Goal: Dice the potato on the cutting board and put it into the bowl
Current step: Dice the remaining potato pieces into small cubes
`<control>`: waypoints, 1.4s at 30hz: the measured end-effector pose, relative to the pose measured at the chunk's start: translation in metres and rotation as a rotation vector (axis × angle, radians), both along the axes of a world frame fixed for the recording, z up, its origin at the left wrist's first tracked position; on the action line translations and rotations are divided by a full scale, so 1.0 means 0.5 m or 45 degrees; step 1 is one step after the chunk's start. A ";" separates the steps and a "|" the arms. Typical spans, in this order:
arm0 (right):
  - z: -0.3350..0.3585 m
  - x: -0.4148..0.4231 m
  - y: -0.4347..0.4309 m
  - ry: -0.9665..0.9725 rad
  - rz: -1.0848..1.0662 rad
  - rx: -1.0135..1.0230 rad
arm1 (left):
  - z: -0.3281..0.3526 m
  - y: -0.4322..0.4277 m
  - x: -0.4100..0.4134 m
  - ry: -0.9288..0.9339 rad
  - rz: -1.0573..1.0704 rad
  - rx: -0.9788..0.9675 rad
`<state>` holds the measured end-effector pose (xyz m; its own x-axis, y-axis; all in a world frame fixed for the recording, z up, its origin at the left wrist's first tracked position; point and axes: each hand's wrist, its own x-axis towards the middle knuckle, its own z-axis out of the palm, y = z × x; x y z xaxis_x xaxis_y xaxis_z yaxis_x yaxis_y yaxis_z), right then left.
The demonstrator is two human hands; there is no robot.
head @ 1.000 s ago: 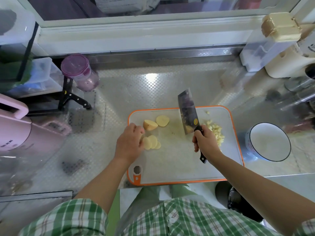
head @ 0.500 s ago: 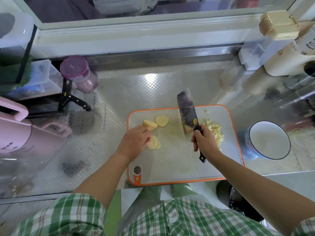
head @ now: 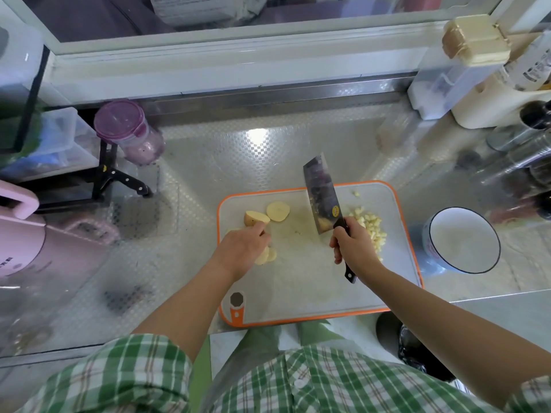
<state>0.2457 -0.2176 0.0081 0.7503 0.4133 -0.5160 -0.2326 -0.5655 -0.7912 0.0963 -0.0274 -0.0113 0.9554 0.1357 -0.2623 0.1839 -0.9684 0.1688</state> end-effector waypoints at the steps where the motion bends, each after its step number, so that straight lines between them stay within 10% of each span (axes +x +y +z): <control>1: 0.000 0.001 0.000 0.000 0.003 -0.001 | 0.001 0.003 0.000 0.034 0.009 -0.016; 9: 0.013 0.006 -0.010 -0.036 -0.015 0.003 | 0.029 0.009 0.016 -0.337 0.306 -0.540; 15: 0.017 0.015 -0.037 -0.021 -0.053 0.008 | 0.016 -0.088 0.083 -0.059 0.938 -1.068; 27: 0.009 0.019 -0.059 -0.050 -0.055 -0.018 | 0.000 -0.121 0.079 -0.053 0.329 -0.326; 42: 0.003 0.030 -0.063 -0.041 0.005 -0.036 | -0.014 -0.138 0.089 -0.070 0.293 -0.275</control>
<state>0.2606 -0.2490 0.0098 0.7651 0.4020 -0.5030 -0.2047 -0.5888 -0.7819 0.1409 -0.0962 -0.0183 0.9198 0.2964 -0.2571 0.3784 -0.8432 0.3819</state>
